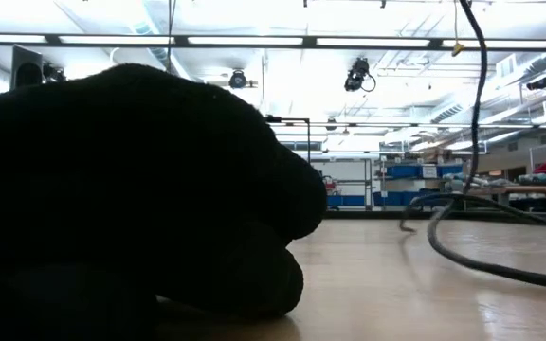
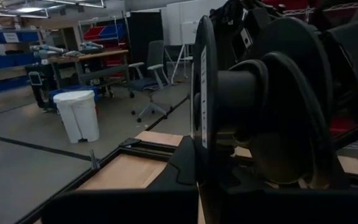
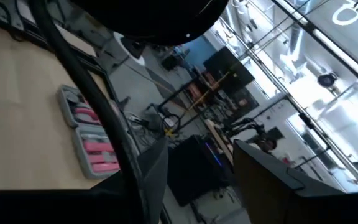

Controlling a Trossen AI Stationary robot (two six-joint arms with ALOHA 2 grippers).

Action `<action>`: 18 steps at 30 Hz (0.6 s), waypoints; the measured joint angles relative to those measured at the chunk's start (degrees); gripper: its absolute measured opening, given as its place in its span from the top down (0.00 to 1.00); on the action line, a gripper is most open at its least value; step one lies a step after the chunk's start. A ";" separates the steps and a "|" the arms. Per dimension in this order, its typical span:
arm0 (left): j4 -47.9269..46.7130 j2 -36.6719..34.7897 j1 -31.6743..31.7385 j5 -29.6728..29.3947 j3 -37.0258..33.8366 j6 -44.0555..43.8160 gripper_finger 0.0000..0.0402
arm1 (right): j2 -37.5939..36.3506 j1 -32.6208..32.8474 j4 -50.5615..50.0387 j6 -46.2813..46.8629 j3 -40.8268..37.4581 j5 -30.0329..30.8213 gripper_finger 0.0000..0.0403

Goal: Coil cords
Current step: Coil the black wire cable into the black spool

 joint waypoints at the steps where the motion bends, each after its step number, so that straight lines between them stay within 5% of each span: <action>1: 0.08 -0.11 -0.04 -0.06 0.00 0.05 1.00 | 0.00 0.28 0.01 0.95 0.00 -0.63 0.56; 18: 3.91 -0.58 -0.69 -2.54 0.00 5.90 1.00 | -0.07 1.94 -7.28 26.15 -3.95 -17.36 0.57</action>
